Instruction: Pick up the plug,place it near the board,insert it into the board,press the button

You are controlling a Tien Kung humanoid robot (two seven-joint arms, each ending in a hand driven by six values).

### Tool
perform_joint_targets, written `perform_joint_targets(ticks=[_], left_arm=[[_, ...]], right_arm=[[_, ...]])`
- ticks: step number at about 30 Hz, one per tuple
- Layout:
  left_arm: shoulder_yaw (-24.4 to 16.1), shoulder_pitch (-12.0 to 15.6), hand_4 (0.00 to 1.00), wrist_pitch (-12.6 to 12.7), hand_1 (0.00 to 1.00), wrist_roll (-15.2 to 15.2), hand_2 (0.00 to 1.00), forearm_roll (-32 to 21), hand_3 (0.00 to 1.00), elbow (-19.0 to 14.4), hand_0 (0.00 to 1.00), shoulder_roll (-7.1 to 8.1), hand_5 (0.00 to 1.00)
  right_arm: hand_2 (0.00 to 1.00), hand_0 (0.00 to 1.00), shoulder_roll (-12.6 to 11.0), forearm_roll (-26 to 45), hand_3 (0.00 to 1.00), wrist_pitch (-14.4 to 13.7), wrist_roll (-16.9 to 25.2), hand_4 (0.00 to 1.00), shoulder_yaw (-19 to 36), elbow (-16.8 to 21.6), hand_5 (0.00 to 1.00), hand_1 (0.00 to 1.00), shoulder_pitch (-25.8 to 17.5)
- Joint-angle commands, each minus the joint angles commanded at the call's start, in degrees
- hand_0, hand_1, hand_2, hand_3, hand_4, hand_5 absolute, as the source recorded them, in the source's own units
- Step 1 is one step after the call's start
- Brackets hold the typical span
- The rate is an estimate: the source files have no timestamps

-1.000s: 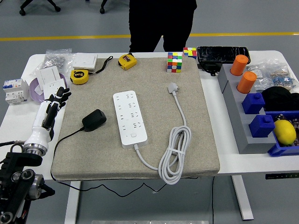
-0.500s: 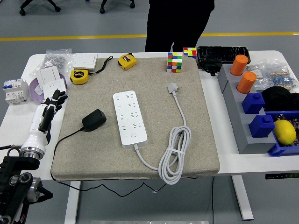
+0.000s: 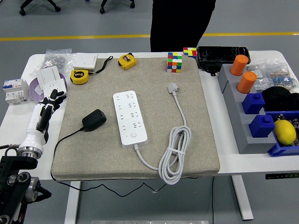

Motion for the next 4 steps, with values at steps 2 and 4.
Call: perform_joint_targets(ticks=[2, 4], left_arm=[[0.0, -0.2, 0.998, 0.0, 0.855, 0.0, 0.781, 0.0, 0.766, 0.0, 0.874, 0.07, 0.998], [-0.1, -0.3, 0.998, -0.1, 0.855, 0.0, 0.781, 0.0, 0.766, 0.1, 0.874, 0.06, 0.998]], right_arm=[[0.761, 0.864, 0.0, 0.2, 0.792, 0.1, 0.1, 0.998, -0.4, 0.0, 0.86, 0.768, 0.1], [0.761, 0.864, 0.0, 0.6, 0.792, 0.0, 0.2, 0.998, -0.9, 0.0, 0.86, 0.768, 0.3]])
